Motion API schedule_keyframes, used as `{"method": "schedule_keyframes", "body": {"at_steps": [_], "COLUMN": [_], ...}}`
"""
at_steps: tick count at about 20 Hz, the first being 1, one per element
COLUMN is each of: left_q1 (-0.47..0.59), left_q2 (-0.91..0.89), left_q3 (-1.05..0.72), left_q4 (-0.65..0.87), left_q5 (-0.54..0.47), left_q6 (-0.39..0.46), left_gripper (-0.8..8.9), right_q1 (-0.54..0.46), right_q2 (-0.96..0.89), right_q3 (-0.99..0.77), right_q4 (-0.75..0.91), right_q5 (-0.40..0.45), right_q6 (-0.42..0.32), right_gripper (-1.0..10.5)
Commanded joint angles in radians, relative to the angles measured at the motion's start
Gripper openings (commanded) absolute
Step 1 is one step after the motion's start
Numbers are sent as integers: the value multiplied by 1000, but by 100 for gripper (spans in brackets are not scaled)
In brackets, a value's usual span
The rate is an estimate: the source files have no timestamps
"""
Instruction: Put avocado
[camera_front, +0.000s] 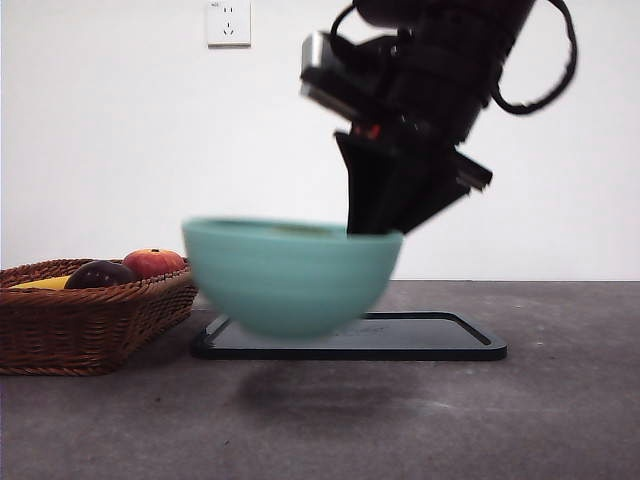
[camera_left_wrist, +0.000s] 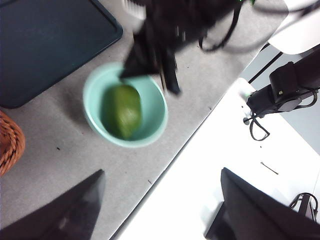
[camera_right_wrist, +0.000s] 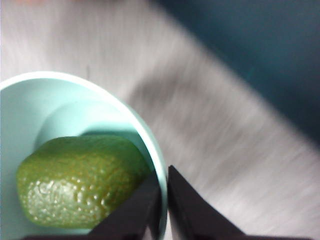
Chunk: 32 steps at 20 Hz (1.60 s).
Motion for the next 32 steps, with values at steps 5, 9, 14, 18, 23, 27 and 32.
{"method": "schedule_keyframes", "body": {"at_steps": [5, 9, 14, 18, 23, 27, 32], "left_q1": [-5, -5, -5, -5, -5, -5, -5], "left_q2": [7, 7, 7, 7, 7, 7, 7], "left_q3": [10, 10, 10, 10, 10, 10, 10], "left_q4": [6, 5, 5, 6, 6, 5, 6], "left_q5": [4, 4, 3, 4, 4, 3, 4], "left_q6": [5, 5, 5, 5, 5, 5, 5], "left_gripper": [369, 369, 369, 369, 369, 369, 369], "right_q1": [-150, -223, -262, -277, -280, -279, -274], "right_q2": [142, 327, 486, 516, 525, 542, 540], "right_q3": [230, 431, 550, 550, 550, 550, 550], "right_q4": [-84, -140, -136, -100, -112, -123, -125], "right_q5": [2, 2, 2, -1, -2, -2, 0], "right_q6": [-39, -58, -58, -57, -58, -57, -49], "right_gripper": [5, 5, 5, 5, 5, 5, 170]}}
